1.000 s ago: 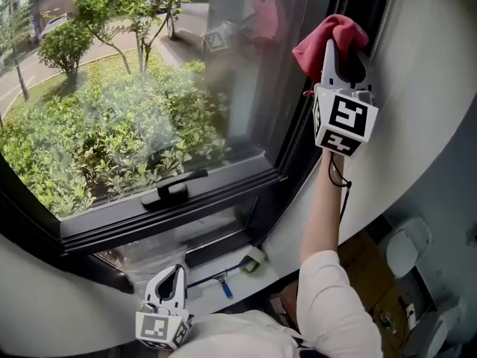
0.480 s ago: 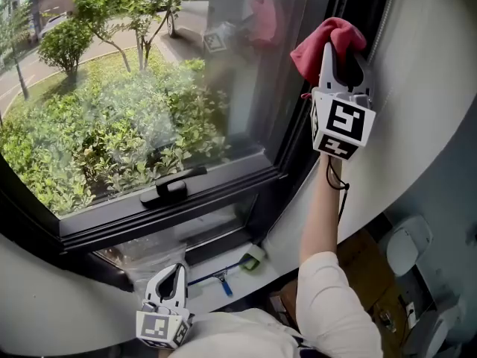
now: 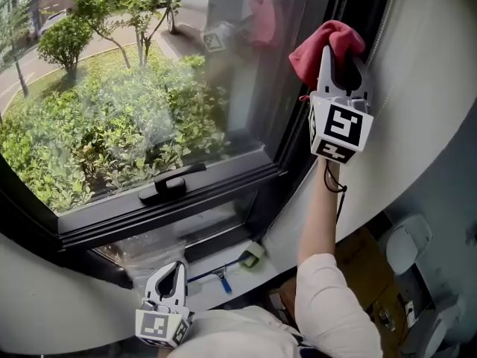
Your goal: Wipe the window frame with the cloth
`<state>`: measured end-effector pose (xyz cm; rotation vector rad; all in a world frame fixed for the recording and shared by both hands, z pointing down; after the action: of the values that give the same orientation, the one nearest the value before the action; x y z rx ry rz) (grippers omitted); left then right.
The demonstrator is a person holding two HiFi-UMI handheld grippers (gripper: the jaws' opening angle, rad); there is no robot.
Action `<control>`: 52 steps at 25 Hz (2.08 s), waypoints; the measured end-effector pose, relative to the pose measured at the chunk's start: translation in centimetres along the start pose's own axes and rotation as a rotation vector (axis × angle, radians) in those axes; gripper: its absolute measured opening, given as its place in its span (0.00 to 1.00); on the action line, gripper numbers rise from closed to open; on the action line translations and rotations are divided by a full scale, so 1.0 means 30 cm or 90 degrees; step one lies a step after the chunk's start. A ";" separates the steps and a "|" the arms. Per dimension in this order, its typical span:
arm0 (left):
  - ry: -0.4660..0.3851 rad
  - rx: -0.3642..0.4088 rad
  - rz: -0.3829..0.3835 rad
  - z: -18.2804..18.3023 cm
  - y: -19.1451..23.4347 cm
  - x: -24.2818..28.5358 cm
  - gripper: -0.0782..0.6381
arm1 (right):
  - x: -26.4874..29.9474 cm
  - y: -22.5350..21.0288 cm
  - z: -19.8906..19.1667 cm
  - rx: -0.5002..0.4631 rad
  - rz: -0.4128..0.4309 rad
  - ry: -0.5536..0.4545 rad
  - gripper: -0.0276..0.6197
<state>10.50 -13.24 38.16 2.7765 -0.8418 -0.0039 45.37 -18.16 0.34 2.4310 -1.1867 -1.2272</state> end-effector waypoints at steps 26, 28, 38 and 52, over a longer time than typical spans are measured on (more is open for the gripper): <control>-0.002 -0.015 -0.011 -0.002 -0.006 0.014 0.12 | -0.065 0.048 -0.069 0.003 0.016 0.022 0.18; 0.000 -0.010 -0.012 -0.007 -0.002 0.010 0.12 | -0.074 0.056 -0.075 -0.001 0.018 0.025 0.18; 0.003 -0.007 -0.007 -0.010 0.011 -0.009 0.12 | -0.110 0.084 -0.116 -0.018 0.010 0.047 0.18; -0.001 -0.010 -0.007 -0.005 0.022 -0.015 0.12 | -0.142 0.116 -0.160 -0.026 0.008 0.065 0.18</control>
<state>9.78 -13.49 38.42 2.7670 -0.8227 -0.0146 45.44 -18.32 7.63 2.4214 -1.1347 -1.0980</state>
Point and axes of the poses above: the fingertips, and each gripper's own axes: x forward along the fingers, y to its left, z out of its top, the point moved 2 cm from there along -x, backward along the fingers, and after that the axes turned 3 degrees about -x, right-handed, at the moved point
